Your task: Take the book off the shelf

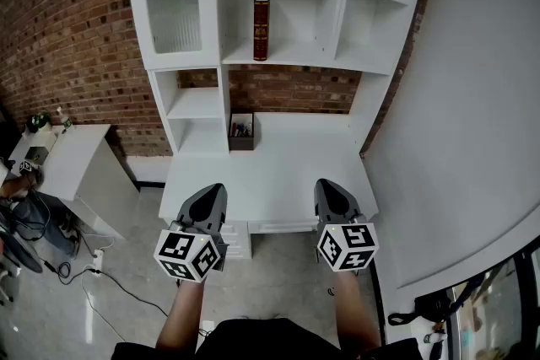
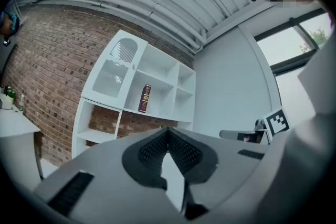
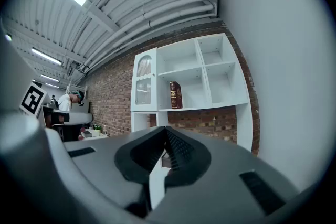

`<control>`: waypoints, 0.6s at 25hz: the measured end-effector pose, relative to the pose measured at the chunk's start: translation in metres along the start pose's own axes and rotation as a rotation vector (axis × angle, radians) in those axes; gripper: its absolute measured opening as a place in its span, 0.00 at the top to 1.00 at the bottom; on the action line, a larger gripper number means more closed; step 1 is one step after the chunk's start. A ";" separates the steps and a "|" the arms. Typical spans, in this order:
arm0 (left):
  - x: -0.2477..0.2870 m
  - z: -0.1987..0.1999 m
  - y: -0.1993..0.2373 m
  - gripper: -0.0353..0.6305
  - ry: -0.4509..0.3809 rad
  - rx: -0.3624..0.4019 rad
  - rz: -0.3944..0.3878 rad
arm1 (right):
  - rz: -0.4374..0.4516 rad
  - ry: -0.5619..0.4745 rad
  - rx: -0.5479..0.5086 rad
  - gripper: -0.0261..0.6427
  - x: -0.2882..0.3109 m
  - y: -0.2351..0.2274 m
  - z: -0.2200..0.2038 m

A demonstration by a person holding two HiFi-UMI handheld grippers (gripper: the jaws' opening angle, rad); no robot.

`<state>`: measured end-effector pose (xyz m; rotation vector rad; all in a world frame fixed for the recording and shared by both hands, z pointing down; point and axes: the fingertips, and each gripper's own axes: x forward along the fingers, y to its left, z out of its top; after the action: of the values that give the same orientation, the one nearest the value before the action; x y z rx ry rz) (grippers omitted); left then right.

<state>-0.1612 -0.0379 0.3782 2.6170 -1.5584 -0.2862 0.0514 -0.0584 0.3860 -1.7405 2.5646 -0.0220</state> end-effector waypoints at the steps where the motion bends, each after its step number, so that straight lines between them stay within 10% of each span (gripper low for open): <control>1: 0.000 0.000 0.000 0.92 0.000 0.002 0.000 | 0.000 -0.003 0.001 0.93 0.000 -0.001 0.000; 15: 0.014 -0.006 -0.017 0.92 0.004 -0.006 -0.007 | -0.013 -0.029 0.054 0.93 -0.004 -0.027 0.000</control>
<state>-0.1385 -0.0425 0.3797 2.6169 -1.5453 -0.2862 0.0779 -0.0644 0.3870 -1.7256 2.5086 -0.0654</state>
